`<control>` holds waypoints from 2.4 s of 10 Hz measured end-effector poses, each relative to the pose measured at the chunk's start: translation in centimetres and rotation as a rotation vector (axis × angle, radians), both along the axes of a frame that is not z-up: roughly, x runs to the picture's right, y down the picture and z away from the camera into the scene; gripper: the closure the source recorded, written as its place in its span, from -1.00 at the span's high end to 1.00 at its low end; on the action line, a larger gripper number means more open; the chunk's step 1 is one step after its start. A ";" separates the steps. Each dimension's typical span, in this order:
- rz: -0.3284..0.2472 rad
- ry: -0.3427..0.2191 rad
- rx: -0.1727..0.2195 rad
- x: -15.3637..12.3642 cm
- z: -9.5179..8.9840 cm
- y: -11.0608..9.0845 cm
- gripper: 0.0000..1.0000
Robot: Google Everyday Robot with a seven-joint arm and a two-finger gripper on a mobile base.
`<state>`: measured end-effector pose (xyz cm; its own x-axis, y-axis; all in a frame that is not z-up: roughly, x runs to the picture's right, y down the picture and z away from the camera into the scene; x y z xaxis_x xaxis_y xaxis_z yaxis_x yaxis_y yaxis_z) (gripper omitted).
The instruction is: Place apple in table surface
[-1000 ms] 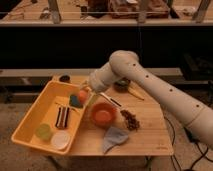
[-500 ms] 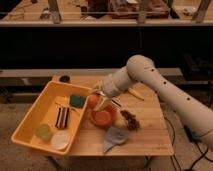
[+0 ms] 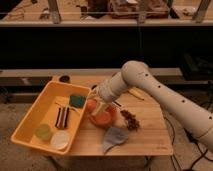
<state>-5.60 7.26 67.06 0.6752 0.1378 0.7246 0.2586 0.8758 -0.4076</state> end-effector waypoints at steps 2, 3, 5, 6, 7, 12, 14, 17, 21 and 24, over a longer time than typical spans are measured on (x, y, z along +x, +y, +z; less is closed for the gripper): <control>-0.006 0.025 -0.035 -0.6 2.8 4.9 -1.00; -0.006 0.036 -0.049 -0.7 3.8 6.7 -1.00; -0.012 0.059 -0.089 -1.2 6.8 11.2 -1.00; -0.018 0.057 -0.111 -1.8 7.7 13.0 -1.00; -0.020 0.055 -0.127 -2.1 8.3 14.2 -0.97; -0.052 0.064 -0.169 -3.5 8.6 16.3 -0.02; -0.066 0.081 -0.171 -3.4 8.9 16.4 0.38; -0.074 0.107 -0.165 -2.7 9.5 15.8 0.60; -0.086 0.112 -0.169 -2.3 10.2 15.3 0.60; -0.074 0.100 -0.175 -2.1 10.1 15.1 0.60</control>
